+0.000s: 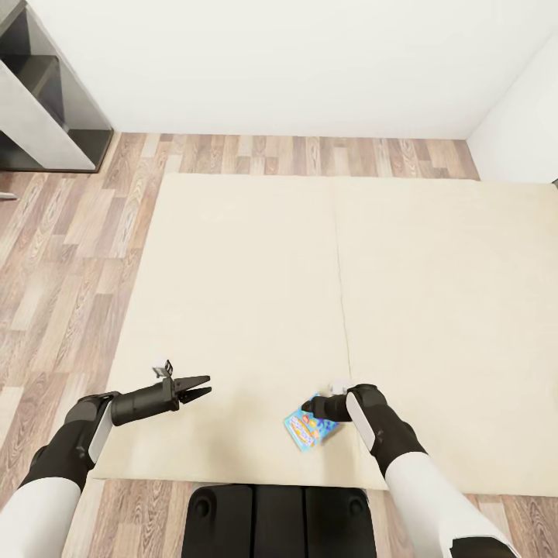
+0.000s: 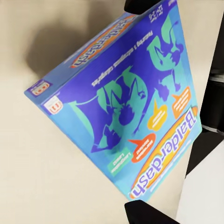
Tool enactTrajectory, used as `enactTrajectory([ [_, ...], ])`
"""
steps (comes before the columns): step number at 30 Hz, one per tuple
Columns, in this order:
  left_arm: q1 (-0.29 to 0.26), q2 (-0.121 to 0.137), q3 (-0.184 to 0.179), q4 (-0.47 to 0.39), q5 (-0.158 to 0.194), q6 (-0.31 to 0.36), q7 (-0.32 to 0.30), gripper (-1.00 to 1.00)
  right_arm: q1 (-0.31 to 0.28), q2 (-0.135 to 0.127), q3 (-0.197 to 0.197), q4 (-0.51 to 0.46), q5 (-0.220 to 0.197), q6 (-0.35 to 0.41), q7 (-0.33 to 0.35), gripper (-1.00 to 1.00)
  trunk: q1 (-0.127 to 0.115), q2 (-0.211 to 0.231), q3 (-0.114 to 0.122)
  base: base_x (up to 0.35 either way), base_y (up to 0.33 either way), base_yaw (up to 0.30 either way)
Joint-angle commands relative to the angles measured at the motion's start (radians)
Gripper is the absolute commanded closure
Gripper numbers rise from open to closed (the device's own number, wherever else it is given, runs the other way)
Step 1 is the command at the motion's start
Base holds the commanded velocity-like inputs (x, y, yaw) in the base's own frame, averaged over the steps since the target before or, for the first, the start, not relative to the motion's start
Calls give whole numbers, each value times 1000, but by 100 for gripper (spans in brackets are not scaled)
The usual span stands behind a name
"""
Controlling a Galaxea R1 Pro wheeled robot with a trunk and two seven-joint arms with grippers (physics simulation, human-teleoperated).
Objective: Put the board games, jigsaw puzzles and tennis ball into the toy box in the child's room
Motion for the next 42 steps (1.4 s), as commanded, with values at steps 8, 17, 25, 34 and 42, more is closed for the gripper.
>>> enactTrajectory([
  [8, 0, 0, 0, 0, 1, 11, -3, -100, 0, -1, 0, -1, -4, 5, -1, -100, 1, -1, -1, 0, 12, 1],
  [17, 0, 0, 0, 0, 1, 11, -3, -100, 0, -1, 0, -1, -4, 5, -1, -100, 1, -1, -1, 0, 55, 0],
  [25, 0, 0, 0, 0, 1, 11, -3, -100, 0, 0, 1, -1, -4, 5, -1, -100, 1, -1, -1, 0, 54, 0],
  [34, 0, 0, 0, 0, 1, 10, -3, -100, 0, -2, 1, 2, -1, 5, -2, -100, 1, -1, -1, 0, 5, 0],
  [42, 0, 0, 0, 0, 1, 9, -3, -100, 0, -9, 2, 13, 5, 5, -4, -100, 1, -1, -1, 0, 0, 0],
])
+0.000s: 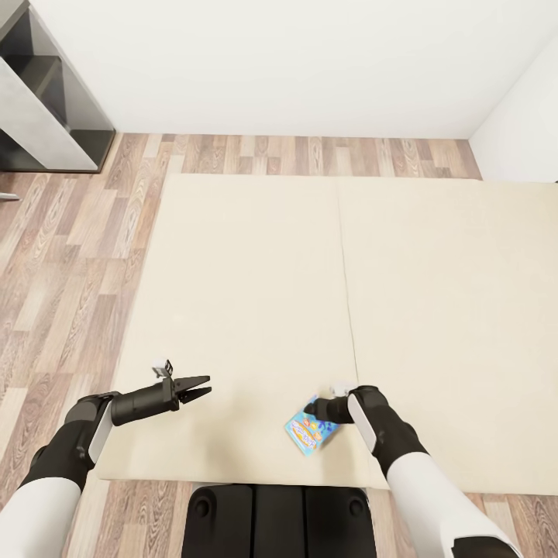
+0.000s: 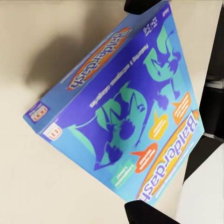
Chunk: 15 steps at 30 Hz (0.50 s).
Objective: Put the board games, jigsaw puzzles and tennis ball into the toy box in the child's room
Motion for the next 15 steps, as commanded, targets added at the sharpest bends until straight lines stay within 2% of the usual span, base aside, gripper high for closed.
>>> enactTrajectory([
  [1, 0, 0, 0, 0, 1, 10, -3, -100, 0, -1, 0, 2, -5, 5, -2, -100, 1, -2, -1, 0, 0, 0],
  [15, 0, 0, 1, 0, 1, 10, -3, -100, -1, -10, 0, 47, -3, 11, -9, -100, 1, -2, -1, 0, 0, 0],
])
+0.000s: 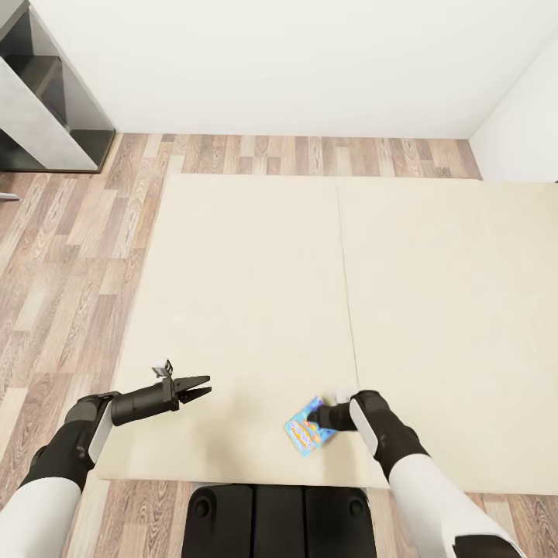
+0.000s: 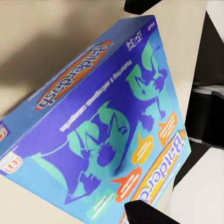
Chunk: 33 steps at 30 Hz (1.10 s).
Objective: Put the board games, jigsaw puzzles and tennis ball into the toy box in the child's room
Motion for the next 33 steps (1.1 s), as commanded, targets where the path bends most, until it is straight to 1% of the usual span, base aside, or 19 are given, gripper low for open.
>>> enactTrajectory([
  [1, 0, 0, 0, 0, 1, 11, -3, -100, 0, 0, 0, 11, -5, 4, -2, -100, 1, -2, -1, 0, 0, 0],
  [8, 0, 0, 0, 0, 1, 10, -4, -100, -1, 0, 0, 41, -4, 4, -4, -100, 1, -2, -1, 0, 0, 0],
  [26, 0, 0, -1, 0, 1, 10, -3, -100, -1, 3, 0, 45, -5, 3, -3, -100, 1, -2, -1, 0, 0, 0],
  [33, 0, 0, -1, 0, 1, 10, -3, -100, -1, 9, 0, 45, -7, 2, 4, -100, 1, -2, -1, 0, 0, 0],
])
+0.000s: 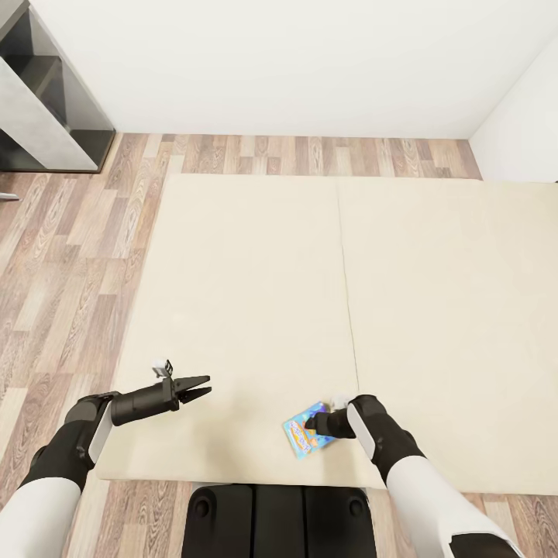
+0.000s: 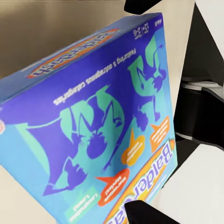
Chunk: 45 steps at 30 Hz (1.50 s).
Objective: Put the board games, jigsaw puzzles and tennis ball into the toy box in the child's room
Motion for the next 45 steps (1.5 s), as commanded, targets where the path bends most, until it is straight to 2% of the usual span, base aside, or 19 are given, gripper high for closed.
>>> enactTrajectory([
  [1, 0, 0, 0, 0, 1, 11, -3, -100, 0, 1, 0, -1, -5, 5, -1, -100, 1, -1, -1, 0, 0, 0],
  [22, 0, 0, 0, 0, 1, 11, -3, -100, 0, 12, -1, -2, -8, 3, 4, -100, 1, -1, -1, 0, 0, 0],
  [31, 0, 0, 0, 0, 1, 11, -3, -100, 0, 13, -1, -4, -7, -1, 81, -100, 1, -1, -1, 0, 0, 0],
  [45, 0, 0, 0, 0, 1, 11, -3, -100, 0, 13, -2, -8, -7, -3, 96, -100, 1, -1, -1, 0, 0, 0],
])
